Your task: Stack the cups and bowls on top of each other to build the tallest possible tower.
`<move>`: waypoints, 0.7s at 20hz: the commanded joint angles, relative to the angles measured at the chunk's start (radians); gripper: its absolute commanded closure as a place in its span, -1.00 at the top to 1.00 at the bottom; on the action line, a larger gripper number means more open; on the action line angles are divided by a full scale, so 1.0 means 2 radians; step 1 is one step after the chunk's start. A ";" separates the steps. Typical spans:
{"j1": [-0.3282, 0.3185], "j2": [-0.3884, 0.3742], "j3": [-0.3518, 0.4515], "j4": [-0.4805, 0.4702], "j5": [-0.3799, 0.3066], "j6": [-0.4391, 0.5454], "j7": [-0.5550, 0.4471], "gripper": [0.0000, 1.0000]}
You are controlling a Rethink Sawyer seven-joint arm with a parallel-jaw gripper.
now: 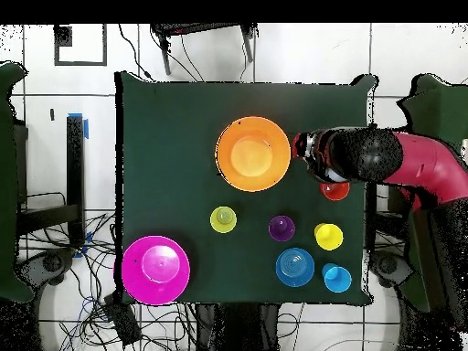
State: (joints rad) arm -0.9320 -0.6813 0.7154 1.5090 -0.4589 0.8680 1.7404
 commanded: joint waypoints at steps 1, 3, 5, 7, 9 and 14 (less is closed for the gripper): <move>0.000 0.037 -0.023 0.014 -0.014 0.000 -0.039 1.00; -0.002 0.039 -0.023 0.010 -0.017 0.000 -0.044 1.00; -0.005 0.045 -0.021 0.003 -0.019 0.003 -0.055 1.00; -0.007 0.054 -0.019 -0.009 -0.021 0.010 -0.068 1.00; -0.009 0.062 -0.018 -0.018 -0.021 0.017 -0.076 1.00; -0.012 0.065 -0.016 -0.029 -0.022 0.036 -0.091 1.00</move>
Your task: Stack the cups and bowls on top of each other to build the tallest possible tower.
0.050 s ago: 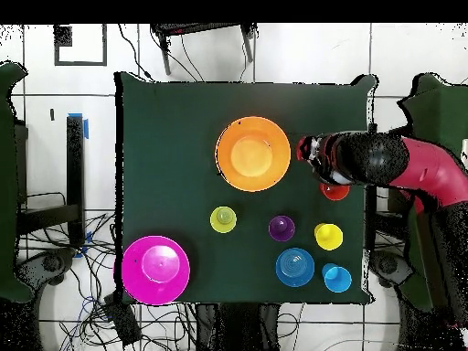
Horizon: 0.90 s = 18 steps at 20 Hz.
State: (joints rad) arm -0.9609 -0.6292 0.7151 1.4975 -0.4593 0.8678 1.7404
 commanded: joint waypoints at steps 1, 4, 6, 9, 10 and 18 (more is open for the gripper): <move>0.001 0.039 -0.015 -0.024 -0.023 0.038 -0.093 1.00; 0.000 0.040 -0.015 -0.024 -0.024 0.037 -0.093 1.00; -0.001 0.041 -0.014 -0.025 -0.026 0.035 -0.093 1.00; -0.003 0.049 -0.014 -0.028 -0.028 0.035 -0.098 1.00; -0.005 0.051 -0.012 -0.029 -0.026 0.037 -0.101 1.00; -0.013 0.055 -0.003 -0.032 -0.011 0.051 -0.102 1.00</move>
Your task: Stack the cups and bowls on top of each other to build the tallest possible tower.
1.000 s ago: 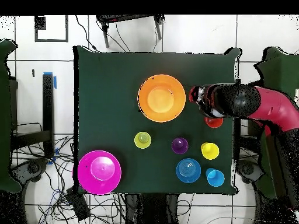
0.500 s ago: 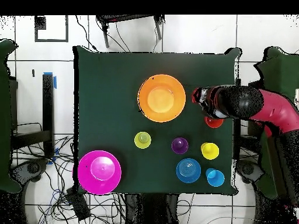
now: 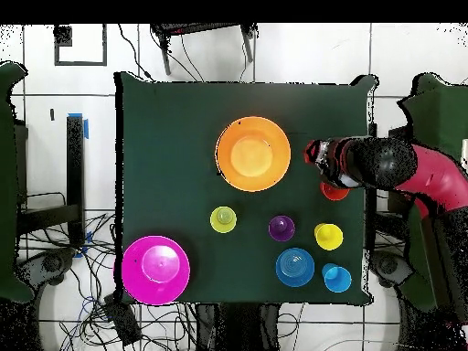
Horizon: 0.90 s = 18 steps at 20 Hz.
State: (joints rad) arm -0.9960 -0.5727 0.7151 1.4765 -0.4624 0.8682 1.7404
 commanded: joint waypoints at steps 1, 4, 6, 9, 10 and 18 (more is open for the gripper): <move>0.004 0.027 -0.003 -0.021 -0.011 0.048 -0.102 1.00; 0.005 0.029 -0.006 -0.020 -0.018 0.038 -0.099 1.00; 0.006 0.030 -0.007 -0.020 -0.018 0.038 -0.097 1.00; 0.010 0.033 -0.008 -0.028 -0.020 0.044 -0.098 1.00; 0.012 0.035 -0.010 -0.031 -0.021 0.044 -0.097 1.00; 0.000 0.024 -0.007 -0.002 -0.018 0.034 -0.093 1.00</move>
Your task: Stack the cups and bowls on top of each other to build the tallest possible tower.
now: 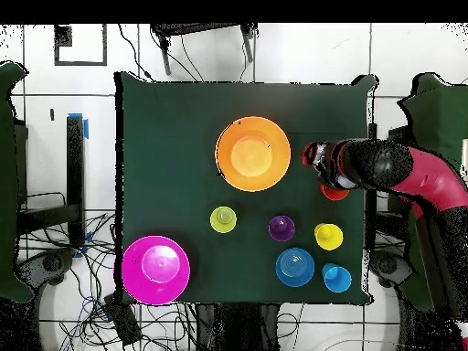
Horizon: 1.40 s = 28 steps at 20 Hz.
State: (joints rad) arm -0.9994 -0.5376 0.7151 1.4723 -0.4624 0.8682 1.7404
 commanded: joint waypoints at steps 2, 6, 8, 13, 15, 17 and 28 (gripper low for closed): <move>-0.001 0.007 -0.005 0.001 -0.012 0.036 -0.092 1.00; -0.003 0.010 0.001 -0.010 -0.003 0.053 -0.100 1.00; -0.004 0.012 0.002 -0.012 -0.001 0.057 -0.102 1.00; -0.007 0.019 0.001 -0.004 -0.004 0.049 -0.097 1.00; -0.009 0.022 0.002 -0.005 -0.003 0.051 -0.100 1.00; -0.012 0.025 0.004 -0.007 -0.001 0.057 -0.104 1.00; -0.020 0.047 0.000 -0.023 -0.017 0.052 -0.116 1.00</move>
State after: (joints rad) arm -1.0593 -0.5012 0.7158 1.4718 -0.4580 0.9002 1.7404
